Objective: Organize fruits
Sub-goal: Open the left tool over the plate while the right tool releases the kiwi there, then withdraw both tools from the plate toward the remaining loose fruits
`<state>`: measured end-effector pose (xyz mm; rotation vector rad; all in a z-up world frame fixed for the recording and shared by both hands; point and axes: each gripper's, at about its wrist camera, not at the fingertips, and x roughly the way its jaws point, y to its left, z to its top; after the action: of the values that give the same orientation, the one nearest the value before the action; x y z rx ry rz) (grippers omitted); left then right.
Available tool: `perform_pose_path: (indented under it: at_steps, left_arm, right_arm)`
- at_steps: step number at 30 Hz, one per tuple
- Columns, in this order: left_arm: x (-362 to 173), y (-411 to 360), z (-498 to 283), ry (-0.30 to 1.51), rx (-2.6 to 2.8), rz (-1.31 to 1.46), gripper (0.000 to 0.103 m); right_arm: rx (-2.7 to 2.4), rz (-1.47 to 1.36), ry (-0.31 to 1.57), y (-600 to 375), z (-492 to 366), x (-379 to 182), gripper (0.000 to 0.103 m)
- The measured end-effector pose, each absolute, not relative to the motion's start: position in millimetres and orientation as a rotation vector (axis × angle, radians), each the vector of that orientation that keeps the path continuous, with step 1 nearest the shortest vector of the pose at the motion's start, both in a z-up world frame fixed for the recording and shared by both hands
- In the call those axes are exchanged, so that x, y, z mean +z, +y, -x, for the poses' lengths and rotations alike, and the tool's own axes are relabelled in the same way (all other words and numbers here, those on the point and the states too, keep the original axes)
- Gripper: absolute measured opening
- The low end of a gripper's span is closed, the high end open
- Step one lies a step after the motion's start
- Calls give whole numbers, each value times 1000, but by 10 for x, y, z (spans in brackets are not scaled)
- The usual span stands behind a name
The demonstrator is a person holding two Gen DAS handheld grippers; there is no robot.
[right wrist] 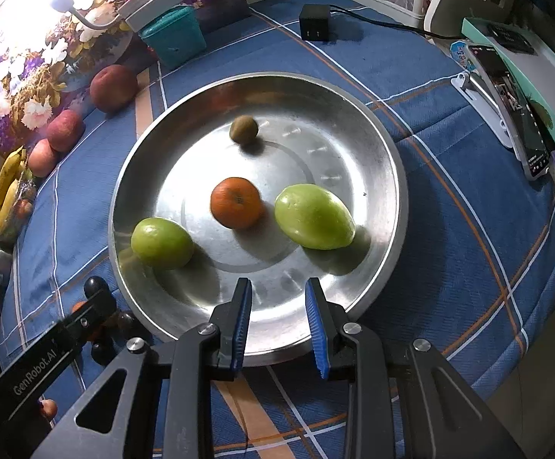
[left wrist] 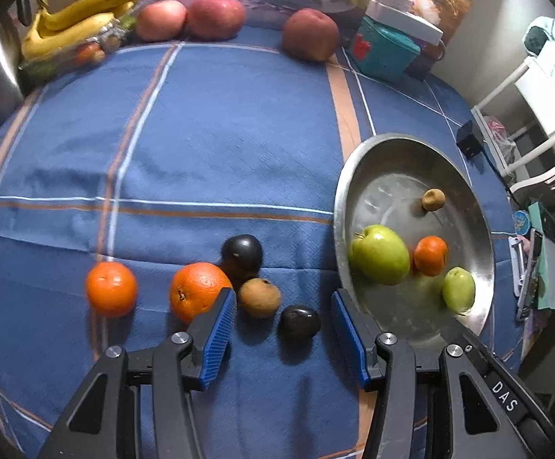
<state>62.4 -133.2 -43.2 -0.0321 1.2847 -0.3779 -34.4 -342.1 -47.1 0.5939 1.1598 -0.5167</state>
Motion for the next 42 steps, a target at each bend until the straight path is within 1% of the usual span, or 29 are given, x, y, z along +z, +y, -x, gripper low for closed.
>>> perform_pose_path:
  at_steps: [8,13,18,21,24,25,26,27,28,29,31,33,37,38,39,42]
  left_arm:
    - [-338,-1168,-619,1261,-338,38,57]
    - [-279,-1059,-632,1234,-297,36,69]
    - [-290,-1037,-660,1213,-247,3,77]
    - [-322,-1033,-666,1211,-222,-17,85]
    - [-369,-1036,-678,1216,-201,-31,88]
    - [-383,-1031,-682,1218,-194,-32,94]
    - [-394,-1035,-690,1220,-189,-32,98]
    - [-405,-1026,-698,1220,-182,-31,102]
    - [-410,-1028,-701,1218,-179,-31,103]
    - [-412,-1024,-704,1215,-176,-32,103]
    - [-419,-1018,-708,1210,-172,-37,103]
    - [-429,-1019,-709,1207,-165,-47,103]
    - [-434,-1015,-697,1198,-159,-60,103]
    - [-432,-1013,-697,1195,-159,-62,103]
    - [-429,-1010,-686,1190,-161,-62,103]
    - [-419,-1017,-669,1173,-164,-74,103]
  right_arm:
    - [-500,-582,1151,-3400,323,-443,29]
    - [-494,-581,1145,-3406,342,-423,29]
    - [-485,-577,1142,-3405,359,-408,29]
    - [-482,-572,1143,-3399,355,-408,29]
    - [-486,-567,1151,-3397,345,-422,29]
    - [-489,-565,1155,-3394,340,-429,30]
    - [-491,-563,1159,-3387,329,-437,36]
    - [-495,-561,1164,-3380,318,-448,46]
    - [-498,-558,1166,-3378,315,-455,51]
    - [-502,-554,1169,-3375,308,-459,54]
    - [-501,-543,1169,-3366,299,-460,56]
    - [-500,-534,1168,-3361,301,-459,66]
    - [-494,-519,1160,-3340,279,-453,72]
    - [-491,-515,1156,-3331,273,-451,77]
    - [-486,-507,1153,-3321,272,-449,84]
    - [-470,-471,1140,-3281,251,-436,90]
